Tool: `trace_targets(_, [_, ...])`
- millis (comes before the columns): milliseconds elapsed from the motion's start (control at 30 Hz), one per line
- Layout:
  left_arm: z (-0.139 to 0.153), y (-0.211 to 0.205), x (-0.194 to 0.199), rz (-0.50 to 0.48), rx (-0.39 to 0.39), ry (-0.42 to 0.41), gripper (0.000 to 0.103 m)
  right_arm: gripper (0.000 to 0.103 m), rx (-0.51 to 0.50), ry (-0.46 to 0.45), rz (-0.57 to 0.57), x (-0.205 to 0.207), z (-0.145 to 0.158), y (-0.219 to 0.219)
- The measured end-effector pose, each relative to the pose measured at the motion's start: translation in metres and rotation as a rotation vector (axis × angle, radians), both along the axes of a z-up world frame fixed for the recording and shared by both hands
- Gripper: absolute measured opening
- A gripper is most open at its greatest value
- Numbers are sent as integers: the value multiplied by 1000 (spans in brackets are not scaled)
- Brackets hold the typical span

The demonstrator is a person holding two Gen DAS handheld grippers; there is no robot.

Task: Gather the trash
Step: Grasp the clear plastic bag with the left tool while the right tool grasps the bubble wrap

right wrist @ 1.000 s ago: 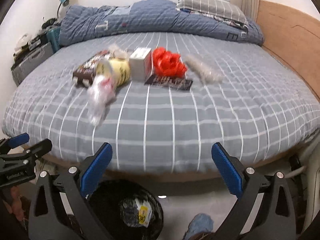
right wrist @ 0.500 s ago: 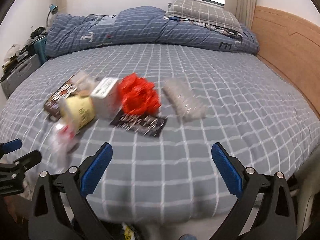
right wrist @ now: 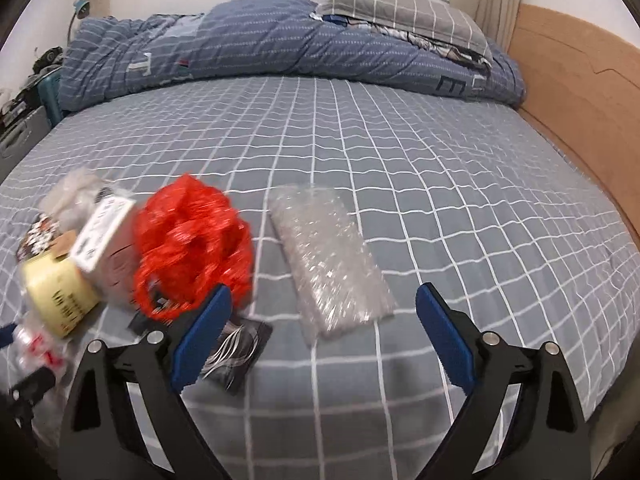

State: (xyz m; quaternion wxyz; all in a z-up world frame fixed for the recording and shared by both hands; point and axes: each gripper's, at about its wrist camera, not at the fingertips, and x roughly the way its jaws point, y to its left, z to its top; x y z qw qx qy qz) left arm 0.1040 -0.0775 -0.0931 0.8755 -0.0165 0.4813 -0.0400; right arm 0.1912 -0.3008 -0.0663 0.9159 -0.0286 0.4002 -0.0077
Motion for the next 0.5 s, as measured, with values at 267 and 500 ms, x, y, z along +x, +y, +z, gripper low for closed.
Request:
trace_targets(267, [-22,1,13,-8,-20,55,76,78,6,54,9,31,-22,1])
trace_targets(500, [-27,-2,11,-16,-11,64,58,62,54,90,8,41,-33,-6])
